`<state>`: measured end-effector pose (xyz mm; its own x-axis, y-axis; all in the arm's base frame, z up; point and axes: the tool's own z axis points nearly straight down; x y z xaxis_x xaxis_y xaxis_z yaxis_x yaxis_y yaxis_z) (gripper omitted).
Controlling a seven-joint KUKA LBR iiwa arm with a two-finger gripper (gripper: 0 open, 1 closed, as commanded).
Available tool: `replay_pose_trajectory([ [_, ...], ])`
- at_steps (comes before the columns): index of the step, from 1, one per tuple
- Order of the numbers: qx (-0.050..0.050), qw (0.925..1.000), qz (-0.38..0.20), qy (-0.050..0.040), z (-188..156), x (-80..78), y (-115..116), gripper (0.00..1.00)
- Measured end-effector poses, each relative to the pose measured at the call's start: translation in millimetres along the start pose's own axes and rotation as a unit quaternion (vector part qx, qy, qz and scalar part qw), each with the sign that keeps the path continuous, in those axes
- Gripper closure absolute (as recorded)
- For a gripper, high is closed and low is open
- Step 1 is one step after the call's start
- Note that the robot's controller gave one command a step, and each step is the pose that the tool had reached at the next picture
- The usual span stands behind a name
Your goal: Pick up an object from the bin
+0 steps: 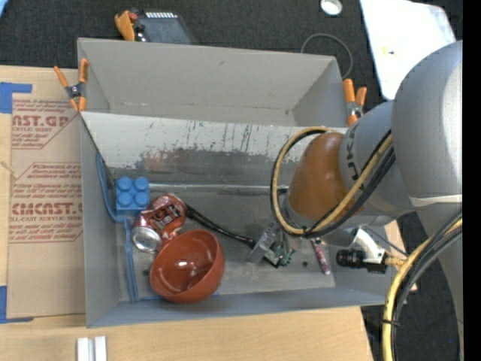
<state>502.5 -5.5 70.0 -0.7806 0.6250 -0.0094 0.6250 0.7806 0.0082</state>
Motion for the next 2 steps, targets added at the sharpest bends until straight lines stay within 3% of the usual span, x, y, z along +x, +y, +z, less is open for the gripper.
replay_pose_trajectory([
  [2,0.002,1.0,0.0,0.0036,-12,1.9,-1,1.0],
])
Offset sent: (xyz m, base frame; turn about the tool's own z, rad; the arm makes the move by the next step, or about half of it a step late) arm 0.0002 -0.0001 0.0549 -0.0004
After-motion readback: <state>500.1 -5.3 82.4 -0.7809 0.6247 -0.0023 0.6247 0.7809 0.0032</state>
